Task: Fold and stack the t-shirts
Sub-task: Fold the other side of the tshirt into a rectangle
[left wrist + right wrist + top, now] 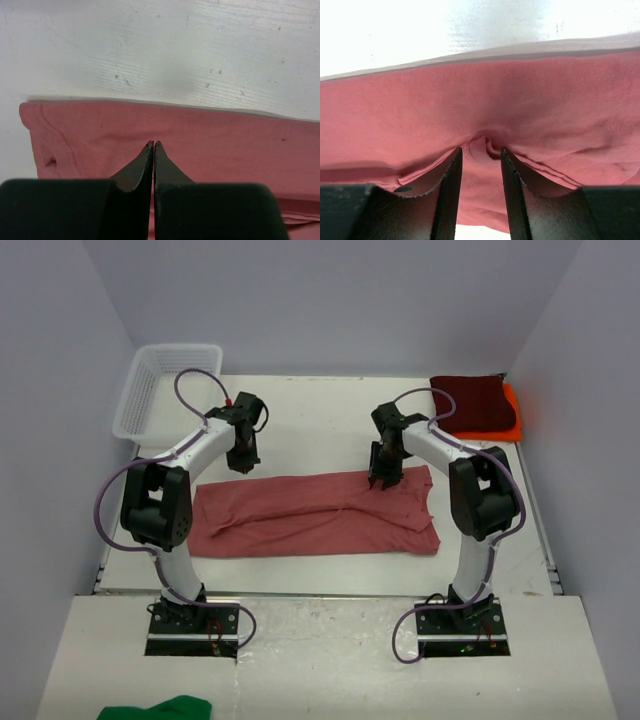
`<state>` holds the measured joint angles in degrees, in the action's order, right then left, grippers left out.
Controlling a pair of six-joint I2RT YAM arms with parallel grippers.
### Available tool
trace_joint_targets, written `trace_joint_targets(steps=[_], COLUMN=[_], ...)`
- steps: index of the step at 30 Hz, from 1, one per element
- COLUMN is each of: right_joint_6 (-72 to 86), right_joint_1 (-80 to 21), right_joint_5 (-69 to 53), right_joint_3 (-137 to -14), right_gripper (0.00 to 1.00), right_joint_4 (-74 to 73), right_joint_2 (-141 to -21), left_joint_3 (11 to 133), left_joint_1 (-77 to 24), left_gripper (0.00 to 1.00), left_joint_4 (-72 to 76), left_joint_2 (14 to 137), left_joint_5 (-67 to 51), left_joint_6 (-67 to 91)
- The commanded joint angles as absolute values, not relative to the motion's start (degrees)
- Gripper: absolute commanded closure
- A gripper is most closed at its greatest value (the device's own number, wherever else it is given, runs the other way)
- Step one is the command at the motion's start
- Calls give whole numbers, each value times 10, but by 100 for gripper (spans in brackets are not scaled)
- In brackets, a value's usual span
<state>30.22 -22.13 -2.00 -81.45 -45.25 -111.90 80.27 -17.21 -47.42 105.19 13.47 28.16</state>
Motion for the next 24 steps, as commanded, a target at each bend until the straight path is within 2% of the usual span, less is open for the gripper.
trace_joint_targets(steps=[1,5,8,16,24], right_joint_6=[314,315,317,320,303], right_joint_1=[-225,-229,-233,-239,-257], right_joint_5=[-5,-6,-4,-3,58], right_joint_3=[-826,-811,-807,-807,-810], right_gripper=[63,64,69,99,100], right_joint_4=[-468,-465,-464,-459,-462], right_joint_2=[-1124,-1117,-1113,-1105,-1050], left_joint_3=[800,800,799,794,786], left_joint_1=[-170,-170,-170,-170,-170], left_gripper=[100,100,100,100,100], left_joint_4=[-458,-456,-455,-454,-449], left_joint_2=[1034,1032,1030,1031,1032], left_joint_5=[118,116,115,116,119], left_joint_6=[264,262,261,259,260])
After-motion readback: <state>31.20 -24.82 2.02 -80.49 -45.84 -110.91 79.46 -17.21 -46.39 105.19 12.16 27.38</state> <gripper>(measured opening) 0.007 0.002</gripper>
